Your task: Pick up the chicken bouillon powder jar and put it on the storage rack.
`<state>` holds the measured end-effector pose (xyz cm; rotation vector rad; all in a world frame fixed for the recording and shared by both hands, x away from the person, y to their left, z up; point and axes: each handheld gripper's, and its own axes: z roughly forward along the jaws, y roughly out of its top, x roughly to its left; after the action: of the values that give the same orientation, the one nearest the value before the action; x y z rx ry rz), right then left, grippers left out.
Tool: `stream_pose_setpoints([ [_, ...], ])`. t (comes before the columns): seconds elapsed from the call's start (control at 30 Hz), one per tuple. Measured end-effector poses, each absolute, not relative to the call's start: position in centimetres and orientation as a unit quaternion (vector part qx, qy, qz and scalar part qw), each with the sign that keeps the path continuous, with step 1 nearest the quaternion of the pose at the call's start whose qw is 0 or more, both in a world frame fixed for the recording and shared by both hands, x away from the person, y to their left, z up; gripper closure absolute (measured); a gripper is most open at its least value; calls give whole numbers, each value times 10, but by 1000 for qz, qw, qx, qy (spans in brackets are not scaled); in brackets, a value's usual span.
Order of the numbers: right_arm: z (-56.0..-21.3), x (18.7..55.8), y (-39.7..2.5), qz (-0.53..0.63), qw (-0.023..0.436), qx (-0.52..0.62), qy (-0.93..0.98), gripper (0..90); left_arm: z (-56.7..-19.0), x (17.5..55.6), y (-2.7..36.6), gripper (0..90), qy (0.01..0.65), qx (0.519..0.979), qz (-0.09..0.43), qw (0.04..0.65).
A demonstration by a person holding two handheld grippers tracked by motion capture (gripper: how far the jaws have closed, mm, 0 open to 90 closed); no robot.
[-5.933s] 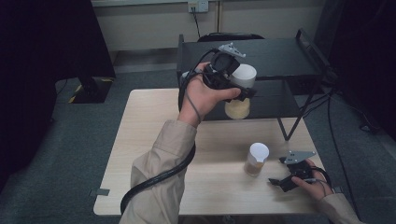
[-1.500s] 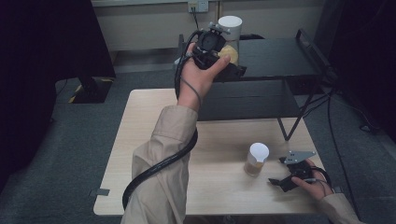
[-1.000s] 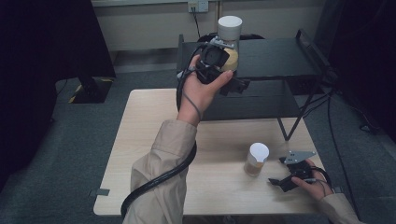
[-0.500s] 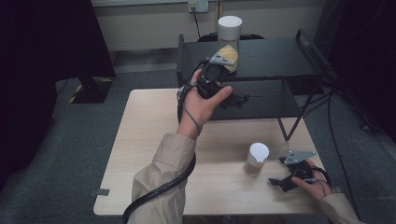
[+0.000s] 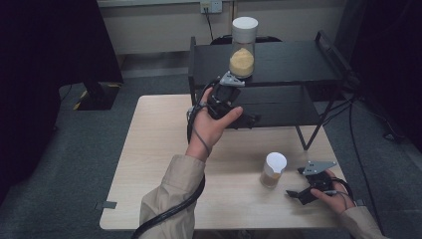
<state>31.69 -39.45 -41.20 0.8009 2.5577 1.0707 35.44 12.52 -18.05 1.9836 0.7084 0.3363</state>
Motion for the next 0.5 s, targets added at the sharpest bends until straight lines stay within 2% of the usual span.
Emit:
stream_pose_setpoints([
  [0.5,-412,317,-394,368,127,276,879,0,-228,356,137,23,301,818,125,474],
])
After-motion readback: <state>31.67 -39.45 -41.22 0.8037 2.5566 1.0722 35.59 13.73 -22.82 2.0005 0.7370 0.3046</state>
